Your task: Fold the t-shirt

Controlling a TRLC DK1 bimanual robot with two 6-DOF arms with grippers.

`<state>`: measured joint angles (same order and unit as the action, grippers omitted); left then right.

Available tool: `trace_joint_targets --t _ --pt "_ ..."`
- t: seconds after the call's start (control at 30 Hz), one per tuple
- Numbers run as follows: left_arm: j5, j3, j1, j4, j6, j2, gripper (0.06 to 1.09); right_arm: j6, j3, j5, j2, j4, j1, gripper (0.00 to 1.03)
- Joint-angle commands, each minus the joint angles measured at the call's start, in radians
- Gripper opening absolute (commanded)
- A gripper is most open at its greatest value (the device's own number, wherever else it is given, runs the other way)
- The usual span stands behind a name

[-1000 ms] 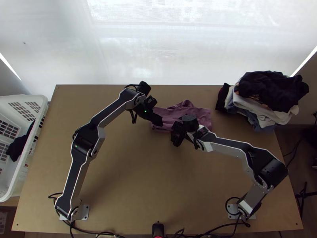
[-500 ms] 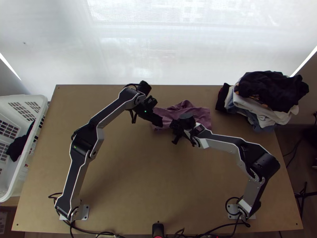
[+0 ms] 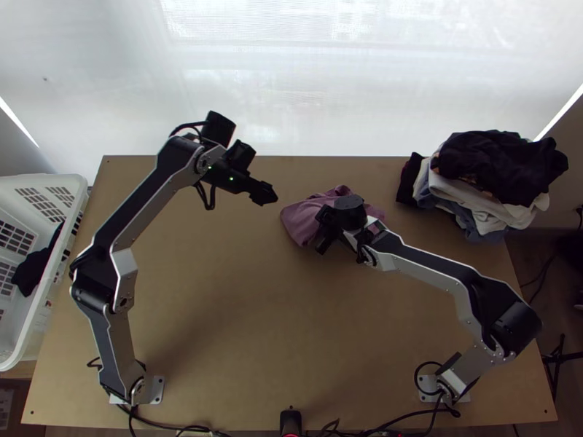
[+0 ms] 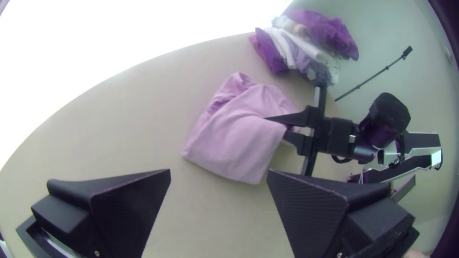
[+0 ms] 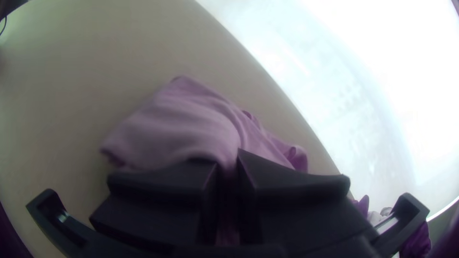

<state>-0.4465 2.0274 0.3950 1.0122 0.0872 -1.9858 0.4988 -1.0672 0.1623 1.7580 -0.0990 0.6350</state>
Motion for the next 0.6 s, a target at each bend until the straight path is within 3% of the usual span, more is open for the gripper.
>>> trace_joint_targets --t 0.0,0.57 --pt "0.008 -0.145 -0.139 -0.001 0.011 0.2 1.04 -0.034 -0.037 0.014 -0.15 0.07 -0.024 0.03" --pt "0.008 -0.552 -0.407 -0.034 0.043 0.507 1.04 -0.171 -0.43 -0.012 -0.387 0.3 -0.406 0.03"
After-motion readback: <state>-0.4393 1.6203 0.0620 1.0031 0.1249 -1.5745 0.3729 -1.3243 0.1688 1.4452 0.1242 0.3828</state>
